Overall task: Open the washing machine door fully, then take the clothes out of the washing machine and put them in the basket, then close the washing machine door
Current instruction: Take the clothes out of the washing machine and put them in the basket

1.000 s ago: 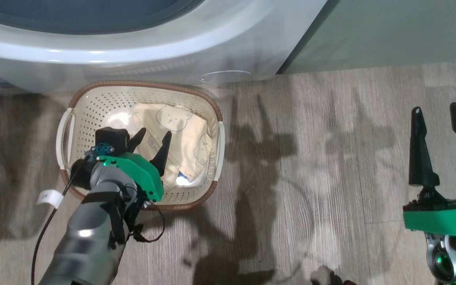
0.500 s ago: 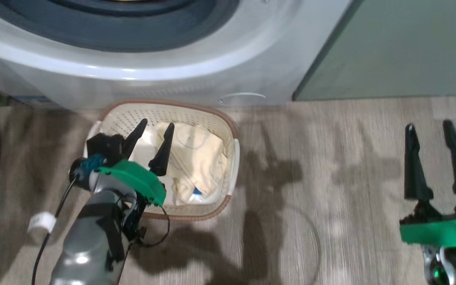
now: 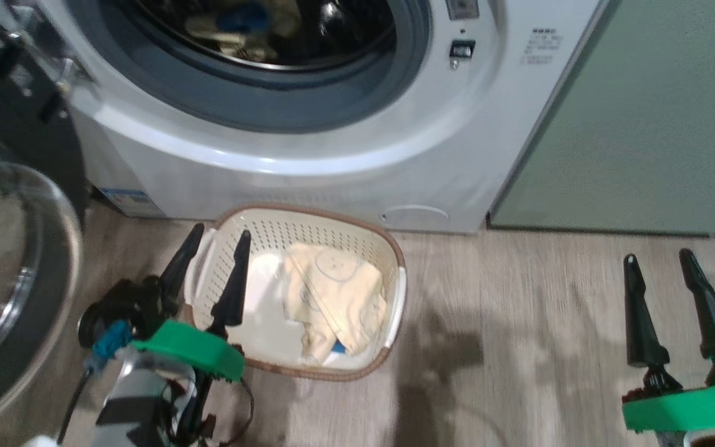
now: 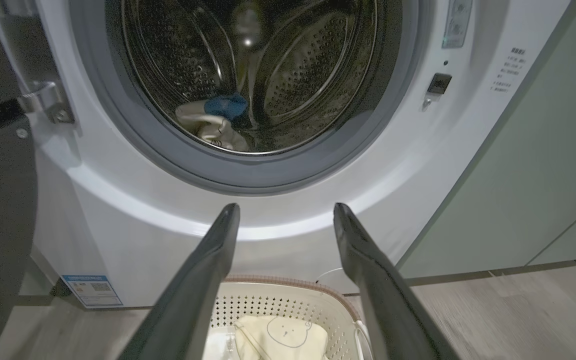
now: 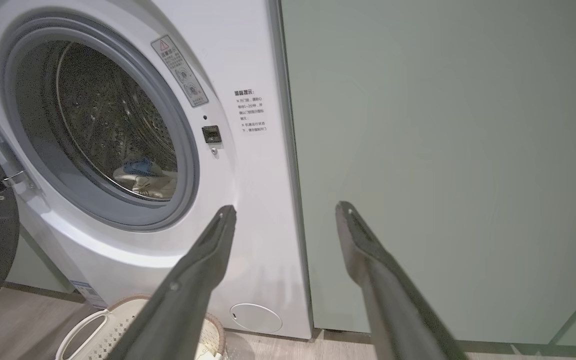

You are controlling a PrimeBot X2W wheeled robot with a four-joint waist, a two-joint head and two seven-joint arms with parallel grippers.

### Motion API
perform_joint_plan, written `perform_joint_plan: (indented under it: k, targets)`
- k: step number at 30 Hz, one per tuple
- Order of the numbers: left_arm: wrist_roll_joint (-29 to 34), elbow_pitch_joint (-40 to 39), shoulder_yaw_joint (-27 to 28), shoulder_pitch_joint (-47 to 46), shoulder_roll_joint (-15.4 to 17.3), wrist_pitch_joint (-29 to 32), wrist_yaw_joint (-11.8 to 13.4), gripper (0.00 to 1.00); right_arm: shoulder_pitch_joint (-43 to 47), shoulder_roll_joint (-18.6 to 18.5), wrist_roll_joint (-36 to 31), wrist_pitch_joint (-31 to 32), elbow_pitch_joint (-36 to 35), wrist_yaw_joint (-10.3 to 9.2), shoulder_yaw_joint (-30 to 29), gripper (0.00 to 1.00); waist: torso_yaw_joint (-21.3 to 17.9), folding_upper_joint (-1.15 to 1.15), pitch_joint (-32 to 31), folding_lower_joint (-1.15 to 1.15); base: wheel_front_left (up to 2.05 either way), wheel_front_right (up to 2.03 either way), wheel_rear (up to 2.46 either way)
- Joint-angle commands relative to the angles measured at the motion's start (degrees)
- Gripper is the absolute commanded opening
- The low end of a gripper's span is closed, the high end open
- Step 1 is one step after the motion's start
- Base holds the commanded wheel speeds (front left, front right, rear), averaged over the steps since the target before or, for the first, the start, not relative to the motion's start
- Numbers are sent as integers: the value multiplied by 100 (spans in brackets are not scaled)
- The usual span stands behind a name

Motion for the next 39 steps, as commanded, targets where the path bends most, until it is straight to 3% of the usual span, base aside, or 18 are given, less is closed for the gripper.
perform_joint_plan:
  k: [1, 15, 39]
  targets:
    - [57, -342, 220, 38, 106, -34, 68, 100, 14, -136, -49, -55, -166, 22, 100, 100, 149, 0, -242, 1, 0, 0, 0]
    - [55, -1471, 232, 1067, 89, 326, 365, 100, 600, -131, -73, -55, -126, 22, 217, 100, 214, 0, -998, 1, 0, 0, 0]
    - [-112, -1691, 265, 1460, 108, 459, 520, 100, 864, -65, -79, -55, -167, 22, 224, 100, 115, 0, -1306, 1, 0, 0, 0]
